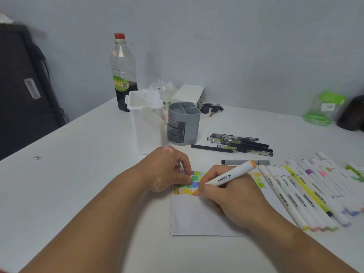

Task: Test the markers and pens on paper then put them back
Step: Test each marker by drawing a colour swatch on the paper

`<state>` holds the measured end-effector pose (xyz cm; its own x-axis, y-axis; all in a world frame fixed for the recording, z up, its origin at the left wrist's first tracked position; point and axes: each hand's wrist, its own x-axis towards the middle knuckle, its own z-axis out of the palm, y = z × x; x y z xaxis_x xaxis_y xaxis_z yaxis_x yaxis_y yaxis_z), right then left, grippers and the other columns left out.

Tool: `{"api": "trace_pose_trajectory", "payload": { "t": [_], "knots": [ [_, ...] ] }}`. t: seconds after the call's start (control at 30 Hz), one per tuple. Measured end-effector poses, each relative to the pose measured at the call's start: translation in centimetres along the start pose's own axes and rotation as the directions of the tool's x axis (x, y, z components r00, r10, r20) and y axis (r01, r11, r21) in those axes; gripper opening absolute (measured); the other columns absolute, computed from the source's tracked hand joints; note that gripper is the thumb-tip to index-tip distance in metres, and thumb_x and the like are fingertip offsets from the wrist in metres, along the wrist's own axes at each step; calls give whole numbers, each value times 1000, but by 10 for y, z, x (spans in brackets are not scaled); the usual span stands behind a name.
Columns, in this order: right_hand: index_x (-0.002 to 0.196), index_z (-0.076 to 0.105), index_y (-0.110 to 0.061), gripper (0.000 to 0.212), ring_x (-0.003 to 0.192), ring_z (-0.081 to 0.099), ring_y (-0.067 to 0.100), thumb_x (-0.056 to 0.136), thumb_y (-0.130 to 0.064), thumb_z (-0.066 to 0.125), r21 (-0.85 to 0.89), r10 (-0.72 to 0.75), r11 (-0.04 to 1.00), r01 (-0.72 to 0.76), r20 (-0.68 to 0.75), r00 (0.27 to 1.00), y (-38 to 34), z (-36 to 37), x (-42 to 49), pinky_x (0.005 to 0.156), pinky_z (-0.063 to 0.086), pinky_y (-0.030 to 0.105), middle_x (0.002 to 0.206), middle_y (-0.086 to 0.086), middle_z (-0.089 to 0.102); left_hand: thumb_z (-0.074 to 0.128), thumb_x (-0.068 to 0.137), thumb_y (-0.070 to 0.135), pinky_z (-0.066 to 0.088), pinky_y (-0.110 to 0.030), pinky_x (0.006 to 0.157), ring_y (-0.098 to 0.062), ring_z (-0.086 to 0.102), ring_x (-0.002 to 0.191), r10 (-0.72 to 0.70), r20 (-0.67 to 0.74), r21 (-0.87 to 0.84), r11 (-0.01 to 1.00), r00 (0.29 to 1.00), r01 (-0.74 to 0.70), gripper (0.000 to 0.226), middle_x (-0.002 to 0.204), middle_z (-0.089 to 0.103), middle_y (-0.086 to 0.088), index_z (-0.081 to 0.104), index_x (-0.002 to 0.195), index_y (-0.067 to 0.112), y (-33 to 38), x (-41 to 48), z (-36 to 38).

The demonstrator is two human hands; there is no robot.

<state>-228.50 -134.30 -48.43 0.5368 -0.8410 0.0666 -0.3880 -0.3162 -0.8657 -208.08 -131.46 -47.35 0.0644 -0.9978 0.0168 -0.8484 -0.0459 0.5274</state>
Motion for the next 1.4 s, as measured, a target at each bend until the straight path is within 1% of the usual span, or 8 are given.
{"api": "trace_pose_trajectory", "payload": {
  "t": [0.33, 0.9, 0.97, 1.03, 1.13, 1.27, 1.33, 1.4],
  "knots": [
    [75, 70, -23, 11, 42, 52, 10, 82, -19, 77, 13, 9, 1000, -9, -31, 999, 1, 0, 1, 42, 40, 19, 50, -1, 62, 83, 78, 42, 34, -19, 52, -4, 47, 53, -9, 2, -21, 1000, 1000, 9, 16, 55, 52, 14, 70, 74, 34, 0, 0, 0],
    [73, 68, -25, 7, 43, 45, 3, 78, -23, 72, -59, -12, 998, 10, -47, 999, 4, 1, 2, 41, 33, 16, 49, -9, 57, 84, 78, 40, 34, -16, 51, -2, 47, 51, -7, -10, -35, 999, 1000, 7, 15, 55, 52, 13, 71, 77, 33, -2, 1, 2],
    [71, 69, -24, 5, 44, 44, 4, 75, -22, 71, 10, -23, 1000, 24, -103, 994, 3, 0, 2, 41, 32, 16, 49, -10, 55, 84, 78, 42, 36, -18, 53, -3, 48, 53, -7, -16, -21, 1000, 1000, 6, 15, 58, 53, 13, 71, 80, 33, -2, 0, 2],
    [70, 67, -19, 3, 46, 45, 11, 70, -22, 68, 218, 27, 976, 16, -194, 981, 3, -5, 3, 42, 34, 22, 50, -5, 55, 81, 80, 43, 38, -19, 55, -5, 49, 58, -4, -52, -14, 1000, 999, 4, 17, 62, 54, 12, 68, 88, 36, -2, -1, 2],
    [66, 65, -17, 7, 45, 45, 15, 70, -16, 70, 520, 108, 853, 47, -264, 958, 0, -23, 6, 39, 35, 23, 52, 4, 53, 64, 92, 32, 40, -17, 57, -6, 52, 67, -23, -180, -166, 986, 983, -7, 10, 70, 57, 9, 58, 97, 38, -2, 0, 1],
    [60, 70, -22, 31, 46, 46, 13, 86, -4, 72, 583, 149, 811, 40, -273, 950, 3, -39, 7, 40, 37, 23, 56, 1, 54, 44, 91, 15, 44, -34, 68, -18, 47, 73, -95, -188, -560, 828, 977, -27, 20, 89, 60, -2, 54, 103, 26, 4, 0, 1],
    [65, 74, -20, 28, 47, 46, 12, 87, -5, 73, 589, 143, 808, 35, -254, 957, 3, -42, 8, 42, 39, 23, 56, 0, 53, 41, 97, 0, 49, -35, 70, -21, 53, 75, -73, -175, -618, 784, 982, -53, 29, 96, 68, 2, 53, 108, 24, 6, -1, 2],
    [72, 77, -19, 23, 50, 50, 12, 88, -3, 71, 647, 133, 761, 50, -231, 964, 2, -46, 8, 44, 44, 23, 58, 3, 55, 45, 103, 2, 57, -32, 76, -21, 66, 80, -28, -150, -643, 762, 988, -76, 27, 106, 73, 7, 50, 116, 25, 7, -3, 1]
  ]
}}
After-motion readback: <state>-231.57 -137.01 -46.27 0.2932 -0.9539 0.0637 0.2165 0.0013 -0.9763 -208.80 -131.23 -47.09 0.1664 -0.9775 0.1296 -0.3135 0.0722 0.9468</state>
